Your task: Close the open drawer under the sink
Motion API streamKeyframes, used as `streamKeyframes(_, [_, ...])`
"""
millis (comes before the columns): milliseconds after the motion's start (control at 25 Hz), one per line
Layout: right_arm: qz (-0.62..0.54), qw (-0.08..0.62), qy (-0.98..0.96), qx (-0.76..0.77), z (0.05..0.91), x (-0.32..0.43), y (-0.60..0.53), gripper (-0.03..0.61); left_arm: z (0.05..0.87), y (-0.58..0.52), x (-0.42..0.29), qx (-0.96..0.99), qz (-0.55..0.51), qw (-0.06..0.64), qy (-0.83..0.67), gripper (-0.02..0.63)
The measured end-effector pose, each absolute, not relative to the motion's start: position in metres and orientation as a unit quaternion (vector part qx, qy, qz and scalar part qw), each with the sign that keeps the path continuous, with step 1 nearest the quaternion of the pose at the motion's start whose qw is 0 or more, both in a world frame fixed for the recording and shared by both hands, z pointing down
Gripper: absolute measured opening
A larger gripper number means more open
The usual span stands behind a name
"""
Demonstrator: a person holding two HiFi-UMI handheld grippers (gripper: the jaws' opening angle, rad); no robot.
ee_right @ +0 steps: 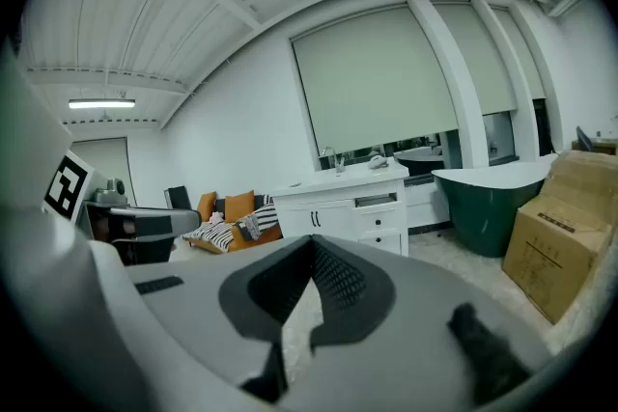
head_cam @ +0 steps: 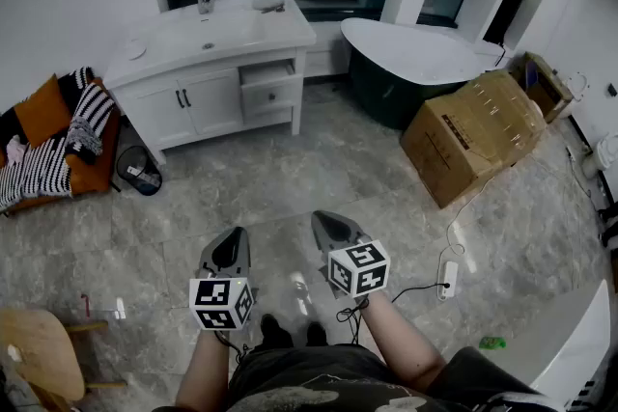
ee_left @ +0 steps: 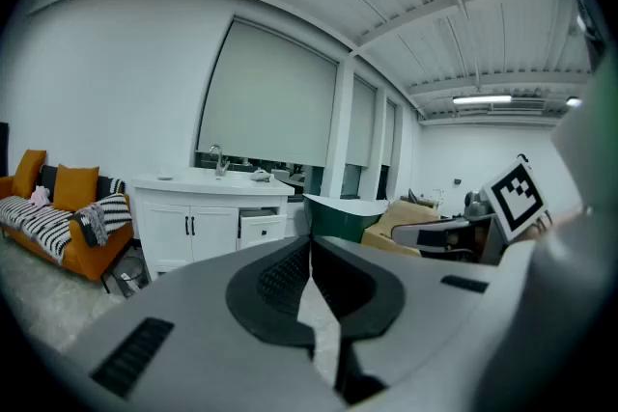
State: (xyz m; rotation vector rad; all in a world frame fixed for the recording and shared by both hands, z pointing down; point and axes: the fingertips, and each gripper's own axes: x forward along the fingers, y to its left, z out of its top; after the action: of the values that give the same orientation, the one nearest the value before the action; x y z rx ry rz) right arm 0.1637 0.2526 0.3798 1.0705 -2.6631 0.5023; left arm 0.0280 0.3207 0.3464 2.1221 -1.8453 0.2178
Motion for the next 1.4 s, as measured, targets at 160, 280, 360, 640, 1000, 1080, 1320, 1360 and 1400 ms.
streamKeyframes(160, [0.159, 0.113, -0.914, 0.355, 0.377, 0.171, 0.252, 0.020, 0.347, 0.322, 0.045, 0.743, 0.071, 0.154, -0.648, 0.018])
streamKeyframes(280, [0.154, 0.111, -0.919, 0.345, 0.374, 0.171, 0.256, 0.020, 0.347, 0.324, 0.054, 0.743, 0.077, 0.150, -0.648, 0.018])
streamKeyframes(360, [0.152, 0.112, -0.922, 0.338, 0.373, 0.170, 0.259, 0.020, 0.345, 0.325, 0.057, 0.742, 0.080, 0.147, -0.649, 0.018])
streamKeyframes(640, [0.146, 0.108, -0.927, 0.328, 0.366, 0.176, 0.263, 0.020, 0.338, 0.326, 0.070, 0.745, 0.085, 0.140, -0.646, 0.018])
streamKeyframes(1000, [0.155, 0.084, -0.932, 0.317, 0.370, 0.203, 0.274, 0.020, 0.336, 0.339, 0.085, 0.727, 0.074, 0.131, -0.670, 0.018])
streamKeyframes(1080, [0.160, 0.083, -0.930, 0.320, 0.373, 0.209, 0.274, 0.021, 0.335, 0.341, 0.086, 0.723, 0.072, 0.126, -0.675, 0.018])
streamKeyframes(1320, [0.171, 0.087, -0.930, 0.315, 0.381, 0.212, 0.267, 0.021, 0.339, 0.338, 0.087, 0.717, 0.067, 0.133, -0.681, 0.018])
streamKeyframes(1360, [0.172, 0.090, -0.928, 0.317, 0.383, 0.211, 0.264, 0.021, 0.341, 0.336, 0.087, 0.717, 0.067, 0.135, -0.680, 0.018])
streamKeyframes(1400, [0.174, 0.091, -0.927, 0.319, 0.385, 0.210, 0.261, 0.021, 0.343, 0.333, 0.086, 0.718, 0.068, 0.137, -0.679, 0.018])
